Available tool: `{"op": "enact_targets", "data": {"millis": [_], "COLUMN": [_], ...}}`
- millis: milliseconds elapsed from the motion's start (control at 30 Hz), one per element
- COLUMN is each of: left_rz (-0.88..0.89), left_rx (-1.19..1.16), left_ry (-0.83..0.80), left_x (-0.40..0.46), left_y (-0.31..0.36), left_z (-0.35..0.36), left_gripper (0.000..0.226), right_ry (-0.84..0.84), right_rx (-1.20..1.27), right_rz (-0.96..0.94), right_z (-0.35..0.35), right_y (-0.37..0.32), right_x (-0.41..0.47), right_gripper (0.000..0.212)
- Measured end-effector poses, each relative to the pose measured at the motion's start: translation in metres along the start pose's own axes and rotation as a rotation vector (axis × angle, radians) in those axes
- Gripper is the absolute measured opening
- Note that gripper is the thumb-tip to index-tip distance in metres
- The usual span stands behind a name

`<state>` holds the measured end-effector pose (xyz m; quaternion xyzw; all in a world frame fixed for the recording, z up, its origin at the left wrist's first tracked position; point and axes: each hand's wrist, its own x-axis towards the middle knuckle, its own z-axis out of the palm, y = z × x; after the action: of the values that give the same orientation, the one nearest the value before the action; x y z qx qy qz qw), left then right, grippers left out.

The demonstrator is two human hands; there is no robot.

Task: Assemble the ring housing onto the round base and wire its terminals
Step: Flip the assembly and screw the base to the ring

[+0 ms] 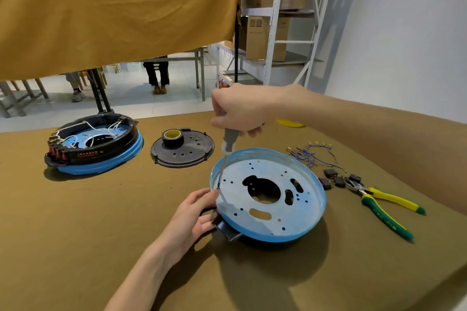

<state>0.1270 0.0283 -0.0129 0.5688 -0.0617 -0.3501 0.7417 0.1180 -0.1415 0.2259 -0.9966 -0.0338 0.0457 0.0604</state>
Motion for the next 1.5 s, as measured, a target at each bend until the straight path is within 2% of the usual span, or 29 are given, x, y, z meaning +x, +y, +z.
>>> {"op": "enact_targets", "data": {"millis": [67,200,267,367,400,500,567,667,767,833,867,933,1067,1133,1200,1267,1333,1400,1500], "left_rz": [0.006,0.036,0.057,0.057,0.052,0.043,0.042,0.045,0.045,0.038,0.035,0.036,0.032,0.039,0.055,0.068,0.067,0.063,0.066], "left_rx": [-0.010,-0.038,-0.050,-0.084,-0.080,-0.058,-0.058,-0.051,-0.043,-0.041,-0.045,-0.056,-0.048,-0.059,-0.067,-0.060,-0.042,-0.035,-0.056], "left_ry": [0.006,0.022,0.062,0.101,0.095,0.078,0.080,0.087,0.088,0.089,0.087,0.078,0.071,0.079,0.092,0.098,0.104,0.108,0.107], "left_x": [0.000,-0.001,-0.001,-0.002,-0.002,-0.003,-0.002,0.000,0.001,0.002,0.002,0.002,-0.001,-0.001,-0.002,-0.005,-0.008,-0.009,-0.012], "left_y": [0.001,-0.001,-0.003,-0.002,-0.001,-0.002,-0.002,-0.002,-0.003,-0.004,-0.005,-0.004,-0.003,-0.006,-0.007,-0.008,-0.008,-0.009,-0.008], "left_z": [0.000,0.002,0.003,0.004,0.004,0.003,0.002,0.002,0.001,0.000,-0.001,-0.002,-0.001,-0.002,-0.002,-0.001,0.001,0.002,0.002], "left_gripper": [0.066,0.072,0.077,0.079,0.080,0.080,0.083,0.089,0.091,0.093,0.093,0.094,0.102,0.104,0.105,0.105,0.106,0.106,0.095], "right_ry": [0.045,-0.078,-0.085,-0.065,-0.082,-0.160,-0.124,-0.027,-0.100,-0.085,-0.051,-0.008,-0.129,-0.112,-0.074,-0.099,-0.157,-0.130,-0.060], "right_rx": [-0.059,0.089,0.059,-0.083,-0.059,0.114,0.094,-0.042,0.082,0.052,0.000,-0.080,0.142,0.100,-0.013,0.056,0.113,0.062,-0.021], "right_rz": [0.003,-0.006,0.015,0.062,0.066,0.025,0.015,0.033,0.016,0.022,0.038,0.058,0.026,0.030,0.041,0.001,-0.014,-0.009,0.037], "right_z": [0.005,-0.009,-0.008,-0.003,-0.005,-0.015,-0.010,0.001,-0.006,-0.005,-0.003,0.001,-0.011,-0.009,-0.005,-0.005,-0.011,-0.007,0.001], "right_y": [0.000,0.001,0.003,0.001,0.002,0.002,0.003,-0.001,0.000,0.003,0.002,0.000,0.003,0.006,0.004,0.005,0.005,0.007,0.007], "right_x": [0.005,0.007,0.008,0.009,0.009,0.006,0.005,0.005,0.001,0.002,0.003,0.005,0.005,0.009,0.013,0.015,0.012,0.012,0.008], "right_gripper": [0.043,0.029,0.023,0.052,0.052,0.033,0.026,0.042,0.039,0.031,0.034,0.054,0.037,0.031,0.045,0.036,0.039,0.027,0.043]}}
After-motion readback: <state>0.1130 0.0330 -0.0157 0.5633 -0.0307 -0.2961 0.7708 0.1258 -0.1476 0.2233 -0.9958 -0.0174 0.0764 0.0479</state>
